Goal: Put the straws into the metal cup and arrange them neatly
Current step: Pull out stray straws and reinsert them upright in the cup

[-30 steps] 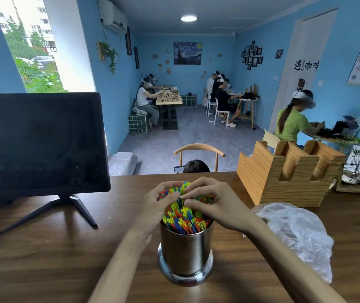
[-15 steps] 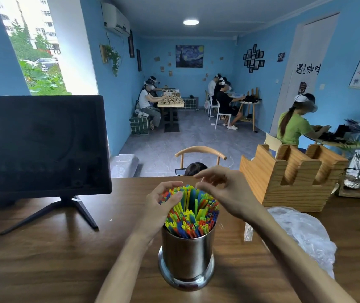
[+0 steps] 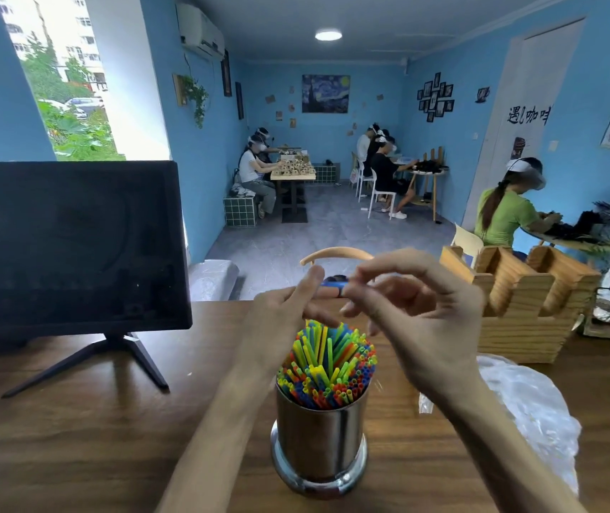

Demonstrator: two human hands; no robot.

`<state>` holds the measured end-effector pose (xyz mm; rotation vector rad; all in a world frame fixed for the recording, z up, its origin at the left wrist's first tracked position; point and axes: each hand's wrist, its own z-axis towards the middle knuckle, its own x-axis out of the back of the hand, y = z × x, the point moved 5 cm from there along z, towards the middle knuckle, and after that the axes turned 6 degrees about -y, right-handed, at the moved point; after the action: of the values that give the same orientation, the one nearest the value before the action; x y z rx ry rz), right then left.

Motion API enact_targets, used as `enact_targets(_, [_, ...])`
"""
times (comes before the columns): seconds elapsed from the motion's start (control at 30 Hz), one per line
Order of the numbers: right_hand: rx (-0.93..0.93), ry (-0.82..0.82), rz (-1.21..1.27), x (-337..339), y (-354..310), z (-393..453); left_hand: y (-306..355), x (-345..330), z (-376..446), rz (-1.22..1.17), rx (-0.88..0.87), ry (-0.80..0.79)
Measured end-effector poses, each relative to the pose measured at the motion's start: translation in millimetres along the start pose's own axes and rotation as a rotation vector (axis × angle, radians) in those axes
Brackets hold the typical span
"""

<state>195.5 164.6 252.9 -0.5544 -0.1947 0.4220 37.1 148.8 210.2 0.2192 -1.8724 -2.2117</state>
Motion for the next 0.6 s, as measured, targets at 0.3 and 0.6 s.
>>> enact_targets(0.3, [-0.449,-0.576,-0.128,1,60,-33,3,18,17,-0.059,-0.146,0.094])
enact_targets(0.6, [-0.682,-0.363,-0.5,36,137,-23,-17,12,15,0.453,-0.312,0.004])
